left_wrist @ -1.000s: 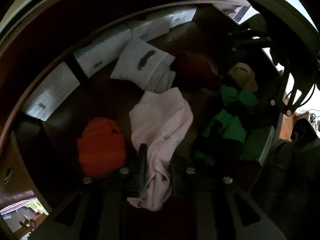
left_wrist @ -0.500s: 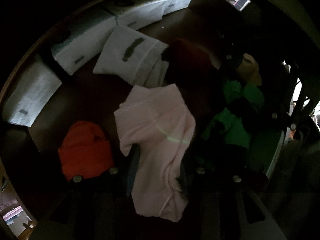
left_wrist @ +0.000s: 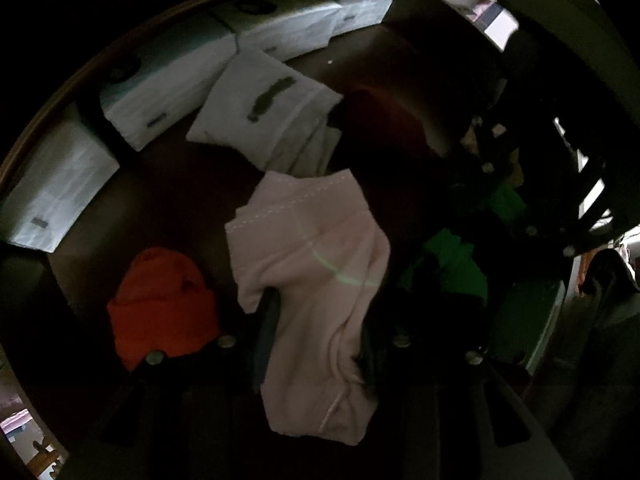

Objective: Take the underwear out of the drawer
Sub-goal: 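Grasp the pink garment with the left tool while the right tool grasps the green-black garment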

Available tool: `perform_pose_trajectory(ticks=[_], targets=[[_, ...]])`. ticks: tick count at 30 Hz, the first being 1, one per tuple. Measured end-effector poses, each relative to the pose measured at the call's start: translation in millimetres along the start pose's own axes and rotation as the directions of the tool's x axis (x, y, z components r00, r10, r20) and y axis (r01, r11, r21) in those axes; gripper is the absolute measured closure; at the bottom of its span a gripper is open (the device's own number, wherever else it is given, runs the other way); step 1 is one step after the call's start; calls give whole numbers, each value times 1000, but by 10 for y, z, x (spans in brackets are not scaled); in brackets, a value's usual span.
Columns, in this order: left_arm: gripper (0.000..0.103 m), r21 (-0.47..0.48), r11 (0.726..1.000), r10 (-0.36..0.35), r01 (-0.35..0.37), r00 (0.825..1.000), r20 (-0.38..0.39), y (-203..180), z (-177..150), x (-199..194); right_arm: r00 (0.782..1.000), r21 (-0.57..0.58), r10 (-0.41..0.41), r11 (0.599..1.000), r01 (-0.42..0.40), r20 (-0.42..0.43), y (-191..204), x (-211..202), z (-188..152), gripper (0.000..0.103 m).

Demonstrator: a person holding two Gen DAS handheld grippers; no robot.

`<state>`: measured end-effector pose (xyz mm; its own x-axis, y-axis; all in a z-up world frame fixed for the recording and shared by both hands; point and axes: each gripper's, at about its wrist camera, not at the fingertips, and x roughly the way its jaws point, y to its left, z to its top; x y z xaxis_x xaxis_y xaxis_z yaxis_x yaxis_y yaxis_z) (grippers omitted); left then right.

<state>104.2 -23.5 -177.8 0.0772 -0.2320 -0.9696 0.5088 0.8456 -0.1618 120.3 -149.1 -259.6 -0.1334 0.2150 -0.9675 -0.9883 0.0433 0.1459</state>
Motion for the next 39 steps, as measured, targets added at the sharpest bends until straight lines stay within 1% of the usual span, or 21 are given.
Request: perform_pose_trajectory(ticks=[1,4,5,8,9,10,12,13,14,17,19,22,24,26,27,28,29,30,31,37,39], targets=[[71,1,1000,-3,3,1000,3,83,5,75,1000,8,-5,1000,5,7,4,6,-13,83],[84,-7,1000,-6,7,1000,29,114,-17,22,999,46,-24,999,22,40,16,-4,-37,84],[86,-17,1000,-11,12,999,38,138,-39,-10,998,69,-40,997,36,57,8,-21,-65,84],[89,-52,999,-9,12,998,63,227,-58,-54,992,142,-85,987,70,98,-63,-90,-158,85],[89,-61,998,-14,19,997,70,253,-64,-69,989,158,-99,984,82,105,-107,-124,-102,85],[90,-66,998,-19,24,997,75,275,-71,-85,987,186,-112,979,89,115,-149,-156,-142,85],[90,-74,997,-11,18,996,89,308,-86,-133,982,218,-123,972,89,146,-153,-250,-201,85],[90,-80,997,-8,16,995,98,321,-96,-156,978,245,-138,965,96,159,-226,-283,-152,85],[90,-85,996,-6,15,995,102,332,-102,-171,976,261,-148,960,102,163,-290,-299,-83,85],[90,-88,996,15,-7,995,99,365,-126,-175,968,325,-180,938,117,173,-369,-342,-153,85],[90,-91,996,15,-7,996,92,257,-148,-169,964,338,-200,932,132,175,-391,-346,-201,85],[90,-90,996,14,-7,997,76,264,-124,-146,963,361,-192,926,114,188,-438,-366,-213,84],[84,-94,996,14,-8,998,67,278,-112,-114,961,347,-214,927,143,175,-423,-358,-183,81],[83,-91,996,15,-10,998,57,283,-105,-69,961,335,-214,931,147,172,-305,-344,-177,78],[82,-88,996,15,-10,999,51,306,-7,-15,961,335,-213,931,146,173,-336,-351,-128,75],[78,-83,996,21,-17,999,47,311,74,30,962,336,-210,931,144,172,-341,-340,-112,73],[73,-79,997,26,-23,999,42,254,69,30,964,332,-208,932,143,167,-330,-320,-96,68],[72,-77,997,30,-27,999,37,197,57,26,965,327,-212,933,152,158,-322,-294,-78,60],[71,-77,997,32,-30,999,34,155,54,23,964,322,-221,933,163,151,-316,-272,-54,59],[69,-61,997,41,-40,999,15,57,191,170,964,302,-225,937,176,138,-279,-179,41,58],[69,-51,997,50,-49,999,12,25,217,183,970,307,-208,938,160,129,-305,-149,65,58]])
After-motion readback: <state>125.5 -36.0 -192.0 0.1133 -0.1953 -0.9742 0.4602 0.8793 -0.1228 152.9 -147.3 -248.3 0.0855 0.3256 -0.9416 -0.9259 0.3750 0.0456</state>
